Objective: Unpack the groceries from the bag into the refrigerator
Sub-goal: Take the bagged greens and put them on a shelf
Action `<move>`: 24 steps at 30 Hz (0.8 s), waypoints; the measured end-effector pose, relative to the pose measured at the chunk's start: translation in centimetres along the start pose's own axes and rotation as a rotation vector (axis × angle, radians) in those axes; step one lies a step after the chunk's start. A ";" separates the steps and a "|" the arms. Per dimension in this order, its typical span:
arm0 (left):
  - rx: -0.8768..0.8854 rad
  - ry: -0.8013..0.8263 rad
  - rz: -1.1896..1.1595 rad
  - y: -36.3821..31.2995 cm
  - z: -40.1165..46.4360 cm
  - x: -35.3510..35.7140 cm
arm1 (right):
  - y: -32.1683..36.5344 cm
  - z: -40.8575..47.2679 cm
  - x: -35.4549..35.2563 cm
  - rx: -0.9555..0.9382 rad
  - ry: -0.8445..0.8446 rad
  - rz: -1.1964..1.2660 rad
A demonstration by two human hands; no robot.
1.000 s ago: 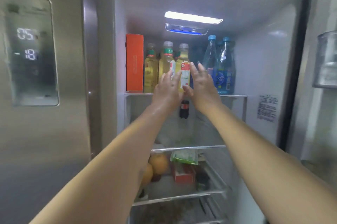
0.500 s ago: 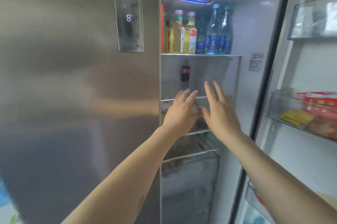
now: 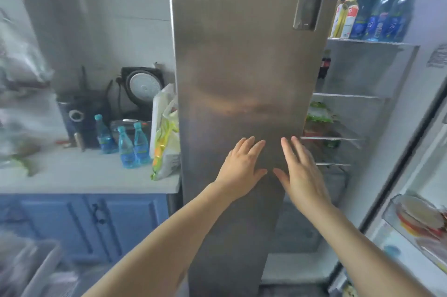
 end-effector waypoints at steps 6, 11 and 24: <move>-0.308 -0.032 0.029 8.2 -13.4 -6.1 | 14.9 -4.9 3.2 -0.232 0.145 0.137; -0.532 -0.088 0.077 15.2 -23.6 -11.6 | 27.7 -8.3 5.8 -0.426 0.221 0.237; -0.994 -0.142 0.256 34.0 -49.4 -26.7 | 59.8 -14.8 16.3 -0.689 0.469 0.388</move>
Point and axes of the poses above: each hand's wrist, its own z-axis towards the middle knuckle, its own x-axis out of the palm, y = z × x, the point moved 1 cm from there along z, towards the middle knuckle, and after that the axes turned 6 degrees about -z, right-handed, at the moved point
